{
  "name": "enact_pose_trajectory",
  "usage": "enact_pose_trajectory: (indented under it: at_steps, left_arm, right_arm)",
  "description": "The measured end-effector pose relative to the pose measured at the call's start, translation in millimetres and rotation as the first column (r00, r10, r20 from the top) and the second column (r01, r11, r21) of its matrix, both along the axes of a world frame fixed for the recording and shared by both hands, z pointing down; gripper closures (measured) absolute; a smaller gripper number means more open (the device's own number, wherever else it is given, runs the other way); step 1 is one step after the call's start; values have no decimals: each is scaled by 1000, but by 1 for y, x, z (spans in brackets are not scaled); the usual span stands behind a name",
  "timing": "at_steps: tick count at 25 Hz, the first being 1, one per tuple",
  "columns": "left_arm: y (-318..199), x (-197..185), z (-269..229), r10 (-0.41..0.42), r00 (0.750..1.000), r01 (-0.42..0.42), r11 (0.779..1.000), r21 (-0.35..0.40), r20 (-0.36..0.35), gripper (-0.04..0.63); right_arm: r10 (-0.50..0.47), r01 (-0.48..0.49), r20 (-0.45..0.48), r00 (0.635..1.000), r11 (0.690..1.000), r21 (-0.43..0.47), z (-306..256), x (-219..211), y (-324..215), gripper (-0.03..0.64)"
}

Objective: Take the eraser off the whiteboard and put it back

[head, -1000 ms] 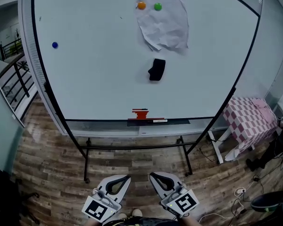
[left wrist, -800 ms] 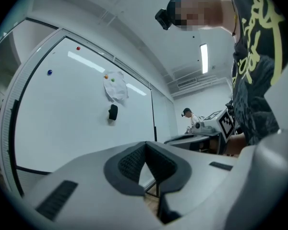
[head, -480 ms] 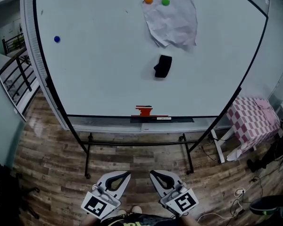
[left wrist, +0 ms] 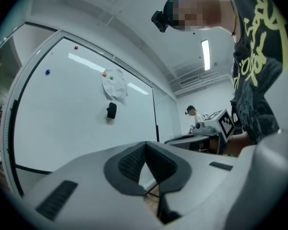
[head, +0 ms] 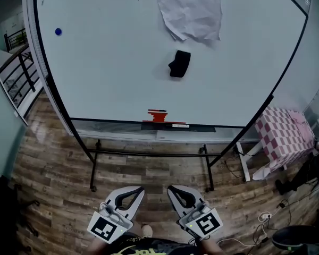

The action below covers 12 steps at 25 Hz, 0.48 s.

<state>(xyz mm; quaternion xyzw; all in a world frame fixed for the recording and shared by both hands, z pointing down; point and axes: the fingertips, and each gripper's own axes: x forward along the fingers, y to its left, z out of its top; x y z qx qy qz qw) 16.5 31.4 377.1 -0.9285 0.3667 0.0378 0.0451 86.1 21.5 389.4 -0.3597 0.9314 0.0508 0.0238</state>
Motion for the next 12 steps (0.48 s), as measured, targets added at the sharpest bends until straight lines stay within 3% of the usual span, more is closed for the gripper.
enact_pose_trajectory:
  at_steps: [12]
  left_arm:
    - [-25,-3,6,-18,1000,18,1000,-17,3,592]
  right_arm:
    - [59,-59,16,998,998,1,-1,21,-28,607]
